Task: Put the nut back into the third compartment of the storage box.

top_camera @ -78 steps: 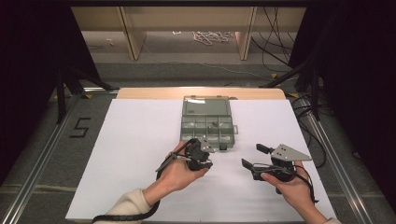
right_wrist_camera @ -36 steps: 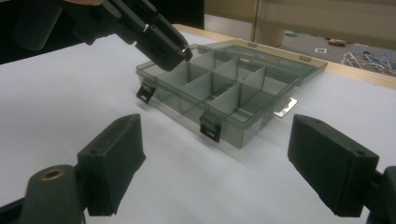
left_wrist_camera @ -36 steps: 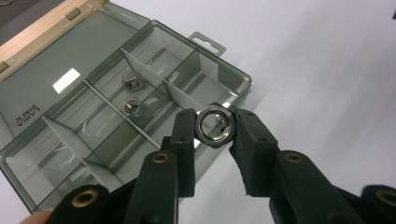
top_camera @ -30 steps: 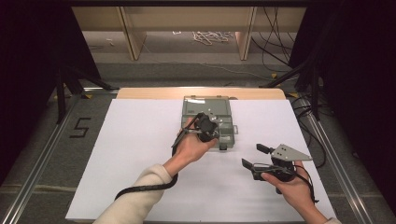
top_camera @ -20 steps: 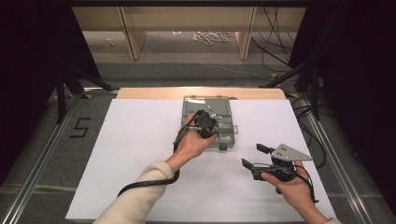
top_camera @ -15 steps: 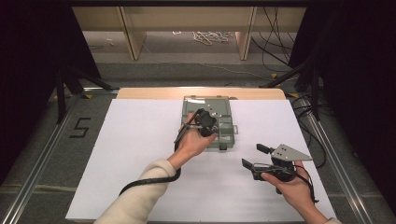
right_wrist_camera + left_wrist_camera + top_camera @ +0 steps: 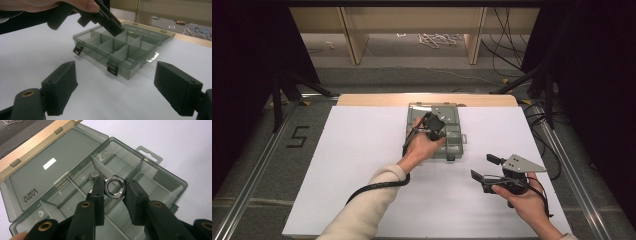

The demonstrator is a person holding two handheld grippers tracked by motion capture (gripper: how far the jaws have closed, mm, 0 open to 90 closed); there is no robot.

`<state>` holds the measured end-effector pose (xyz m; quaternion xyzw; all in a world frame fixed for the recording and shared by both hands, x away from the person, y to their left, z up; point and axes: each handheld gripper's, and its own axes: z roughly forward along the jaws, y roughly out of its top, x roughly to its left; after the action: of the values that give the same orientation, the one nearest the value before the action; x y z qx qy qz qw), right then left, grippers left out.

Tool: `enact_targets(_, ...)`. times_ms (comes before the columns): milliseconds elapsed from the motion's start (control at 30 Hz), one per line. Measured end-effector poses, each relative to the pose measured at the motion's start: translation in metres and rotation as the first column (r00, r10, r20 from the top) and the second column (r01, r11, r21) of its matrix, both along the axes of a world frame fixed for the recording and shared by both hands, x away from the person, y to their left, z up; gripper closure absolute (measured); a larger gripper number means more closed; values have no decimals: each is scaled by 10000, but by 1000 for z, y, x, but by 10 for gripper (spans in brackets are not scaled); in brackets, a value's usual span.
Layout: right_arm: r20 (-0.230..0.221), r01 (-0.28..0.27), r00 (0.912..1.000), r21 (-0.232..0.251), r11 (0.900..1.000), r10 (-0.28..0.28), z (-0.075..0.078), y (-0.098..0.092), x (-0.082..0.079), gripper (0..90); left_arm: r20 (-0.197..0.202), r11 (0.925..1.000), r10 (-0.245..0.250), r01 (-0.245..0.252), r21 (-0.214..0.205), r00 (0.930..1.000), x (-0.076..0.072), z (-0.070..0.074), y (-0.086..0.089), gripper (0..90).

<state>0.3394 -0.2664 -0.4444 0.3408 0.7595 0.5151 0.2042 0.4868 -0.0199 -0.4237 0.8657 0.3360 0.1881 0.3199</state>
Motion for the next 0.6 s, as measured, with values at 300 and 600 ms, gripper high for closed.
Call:
enact_targets(300,130,-79,9999,319,9995,75,-2,2,1,190,-7,9997,94,-94,218,10000,10,-8,-2,701)
enact_targets(600,117,-16,9999,161,9999,14,-1,1,1,190,-42,9995,258,-257,201,9997,18,-12,-4,700)
